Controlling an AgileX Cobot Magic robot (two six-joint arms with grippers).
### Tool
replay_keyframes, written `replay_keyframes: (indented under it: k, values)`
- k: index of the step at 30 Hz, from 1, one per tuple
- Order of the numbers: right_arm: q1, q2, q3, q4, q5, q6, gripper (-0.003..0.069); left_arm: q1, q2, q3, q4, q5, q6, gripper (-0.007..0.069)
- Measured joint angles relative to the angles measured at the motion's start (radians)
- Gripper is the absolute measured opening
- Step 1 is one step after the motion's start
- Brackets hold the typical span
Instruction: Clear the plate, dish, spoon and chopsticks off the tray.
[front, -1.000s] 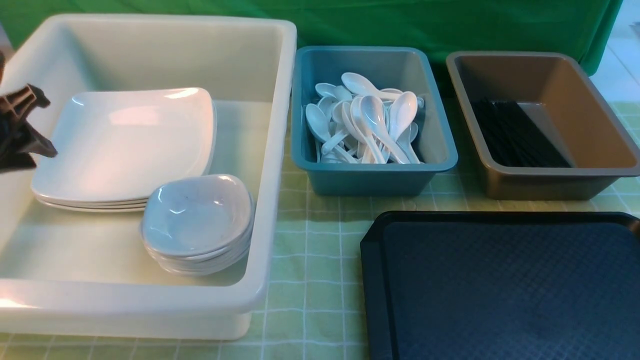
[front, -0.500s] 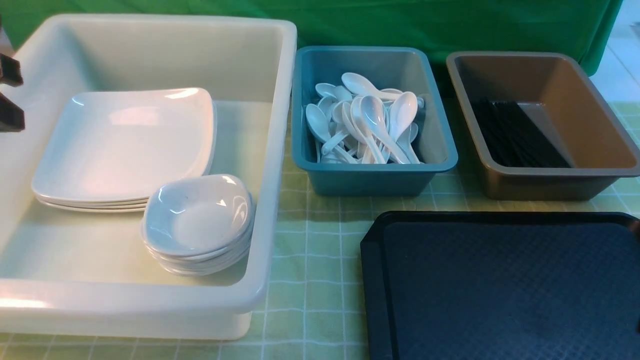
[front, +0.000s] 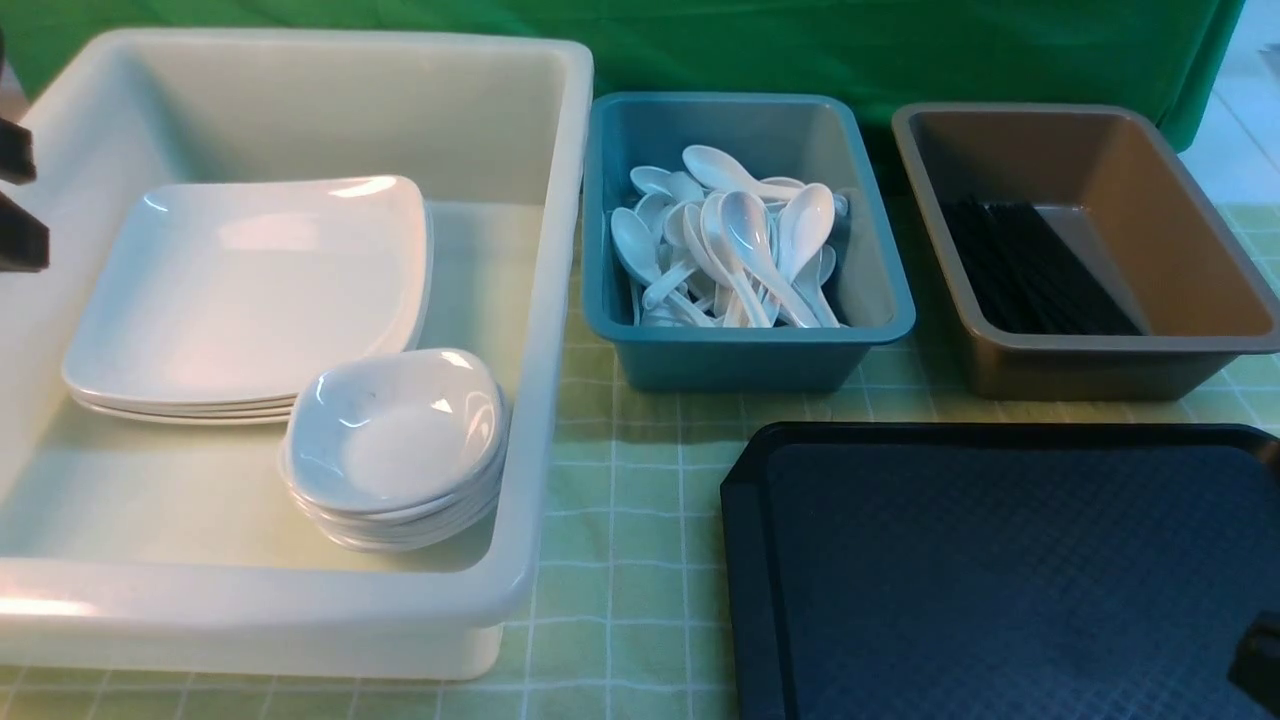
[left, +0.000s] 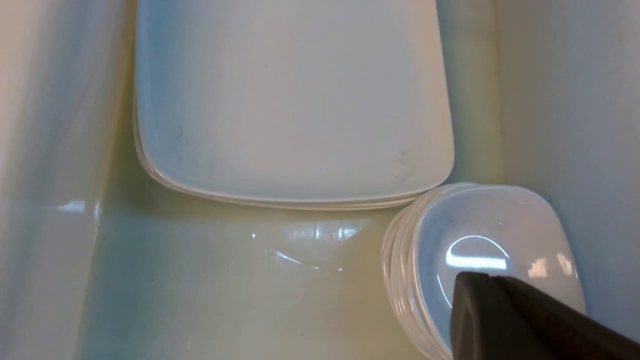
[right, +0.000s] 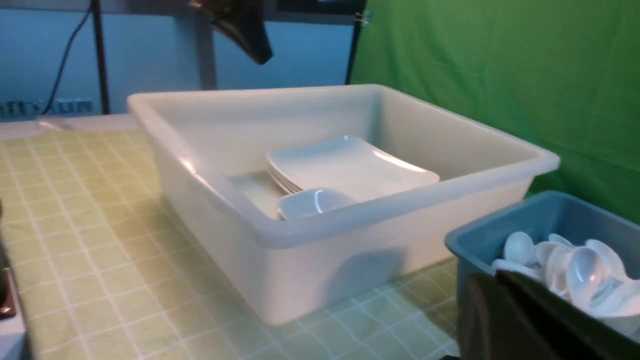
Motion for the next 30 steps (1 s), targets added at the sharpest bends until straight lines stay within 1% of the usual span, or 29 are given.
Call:
replay_keyframes:
  k: [5,11,17,25,28,30]
  values:
    - [0.028,0.000,0.000,0.007,-0.001,-0.005,0.0000,0.000,-0.021,-0.001,0.000,0.002,0.004,-0.0011]
    - [0.029,0.000,0.000,0.010,-0.001,-0.014,0.0031,0.000,-0.021,-0.001,-0.004,0.046,0.001,-0.0011]
    - [0.029,0.000,0.000,0.010,-0.001,-0.015,0.0052,0.000,-0.021,-0.001,-0.083,0.124,-0.018,-0.0011]
    - [0.033,-0.008,0.003,0.010,-0.002,-0.016,0.0073,0.000,-0.021,-0.001,-0.097,0.137,-0.022,-0.0011]
    - [0.012,-0.011,0.005,0.011,-0.008,-0.017,0.0079,0.000,-0.021,-0.001,-0.097,0.142,-0.024,-0.0011]
    - [-0.050,-0.014,0.024,0.011,-0.038,-0.017,0.0085,0.000,-0.021,-0.001,-0.097,0.144,-0.024,-0.0011]
